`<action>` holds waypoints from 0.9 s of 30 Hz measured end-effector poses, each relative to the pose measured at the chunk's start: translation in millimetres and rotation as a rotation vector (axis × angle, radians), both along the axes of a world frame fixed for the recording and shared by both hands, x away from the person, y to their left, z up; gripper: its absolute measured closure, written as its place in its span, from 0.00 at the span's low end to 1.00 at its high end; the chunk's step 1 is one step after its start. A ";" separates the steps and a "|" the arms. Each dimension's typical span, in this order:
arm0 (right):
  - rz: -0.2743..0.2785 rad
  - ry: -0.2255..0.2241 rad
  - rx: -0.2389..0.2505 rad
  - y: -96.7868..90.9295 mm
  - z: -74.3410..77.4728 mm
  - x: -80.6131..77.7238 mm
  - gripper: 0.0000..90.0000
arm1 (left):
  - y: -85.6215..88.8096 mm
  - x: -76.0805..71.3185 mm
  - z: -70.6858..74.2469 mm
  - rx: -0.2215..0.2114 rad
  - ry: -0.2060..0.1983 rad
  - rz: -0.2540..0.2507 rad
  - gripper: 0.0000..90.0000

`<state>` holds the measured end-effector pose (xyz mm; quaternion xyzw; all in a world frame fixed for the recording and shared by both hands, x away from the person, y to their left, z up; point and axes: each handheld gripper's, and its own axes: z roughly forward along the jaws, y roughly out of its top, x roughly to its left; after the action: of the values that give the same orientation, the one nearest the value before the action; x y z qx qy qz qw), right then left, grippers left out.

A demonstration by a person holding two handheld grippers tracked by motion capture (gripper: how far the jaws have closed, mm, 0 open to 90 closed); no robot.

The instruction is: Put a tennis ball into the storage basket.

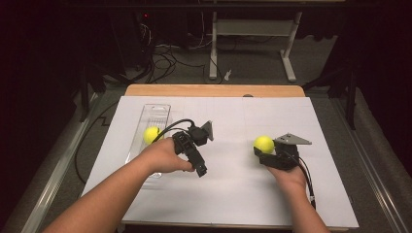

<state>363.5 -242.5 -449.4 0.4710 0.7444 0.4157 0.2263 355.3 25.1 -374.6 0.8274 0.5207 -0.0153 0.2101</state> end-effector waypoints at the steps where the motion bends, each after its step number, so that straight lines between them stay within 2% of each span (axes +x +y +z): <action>1: 0.001 -0.010 0.003 -0.9 1.6 -1.2 0.31 | 0.1 0.0 0.3 0.000 0.002 0.002 0.01; 8: 0.017 -0.079 0.021 -2.8 12.1 -12.4 0.31 | 2.7 1.1 2.1 -0.004 -0.003 0.009 0.01; 16: 0.040 -0.133 0.053 -2.2 18.7 -25.1 0.31 | 2.9 1.0 2.5 -0.004 -0.002 0.011 0.01; 21: 0.062 -0.141 0.056 1.2 18.4 -31.6 0.31 | 3.1 1.2 2.5 0.000 -0.002 0.007 0.01; 27: 0.118 -0.141 0.053 13.3 16.8 -38.3 0.31 | 3.9 1.8 3.9 -0.005 -0.002 0.015 0.01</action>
<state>325.2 -229.2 -432.5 0.4019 0.7416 0.4801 0.2407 357.1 29.1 -370.7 0.8231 0.5264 -0.0141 0.2127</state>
